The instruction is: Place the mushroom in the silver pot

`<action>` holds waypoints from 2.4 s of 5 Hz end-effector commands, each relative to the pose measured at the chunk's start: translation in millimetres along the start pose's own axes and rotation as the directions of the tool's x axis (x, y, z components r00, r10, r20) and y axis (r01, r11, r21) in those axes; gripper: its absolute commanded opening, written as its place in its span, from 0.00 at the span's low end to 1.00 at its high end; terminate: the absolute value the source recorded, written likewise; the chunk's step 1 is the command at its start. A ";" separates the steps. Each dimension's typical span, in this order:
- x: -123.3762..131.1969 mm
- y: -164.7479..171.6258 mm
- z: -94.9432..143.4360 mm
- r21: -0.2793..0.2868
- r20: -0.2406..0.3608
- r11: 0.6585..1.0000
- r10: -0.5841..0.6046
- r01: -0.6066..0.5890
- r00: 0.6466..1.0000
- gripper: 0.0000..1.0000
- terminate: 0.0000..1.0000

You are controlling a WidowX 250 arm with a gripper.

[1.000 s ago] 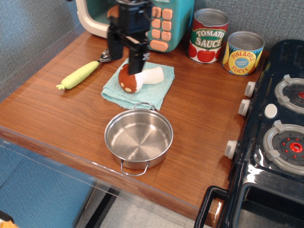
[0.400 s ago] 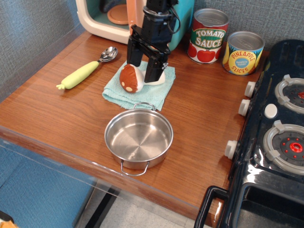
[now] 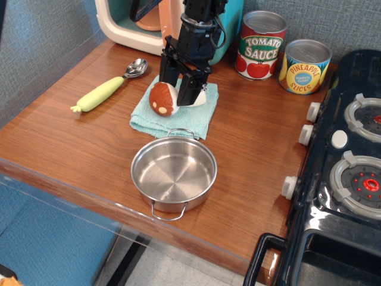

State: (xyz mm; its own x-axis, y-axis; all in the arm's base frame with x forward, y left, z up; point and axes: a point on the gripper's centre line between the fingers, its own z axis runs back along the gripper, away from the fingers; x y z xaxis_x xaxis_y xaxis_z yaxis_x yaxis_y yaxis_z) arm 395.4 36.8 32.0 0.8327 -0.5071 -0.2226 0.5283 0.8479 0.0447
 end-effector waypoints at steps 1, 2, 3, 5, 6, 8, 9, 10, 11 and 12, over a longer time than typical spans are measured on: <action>-14.0 6.6 53.8 0.070 0.141 0.998 -0.002 -0.008 0.990 0.00 0.00; -23.9 6.8 72.8 0.112 0.185 0.994 -0.015 -0.006 0.983 0.00 0.00; -30.2 -3.4 79.5 0.122 0.190 0.992 -0.040 0.017 0.981 0.00 0.00; -48.5 -57.8 70.3 0.106 0.154 0.987 -0.133 0.117 0.979 0.00 0.00; -54.3 -82.8 60.9 0.103 0.133 0.978 -0.193 0.180 0.972 0.00 0.00; -64.0 -113.0 39.6 0.074 0.090 0.969 -0.240 0.234 0.967 0.00 0.00; -63.8 -116.1 40.4 0.083 0.082 0.968 -0.244 0.237 0.966 1.00 0.00; -65.4 -115.4 42.3 0.086 0.085 0.970 -0.235 0.228 0.968 1.00 0.00; -72.0 -114.9 47.7 0.108 0.110 0.973 -0.216 0.205 0.970 1.00 0.00; -81.1 -114.7 53.0 0.121 0.136 0.976 -0.198 0.182 0.971 1.00 0.00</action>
State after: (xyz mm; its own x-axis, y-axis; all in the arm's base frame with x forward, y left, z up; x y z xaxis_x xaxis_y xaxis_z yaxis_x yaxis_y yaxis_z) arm 280.0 -33.1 80.5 0.7186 -0.6811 -0.1404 0.6942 0.7146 0.0865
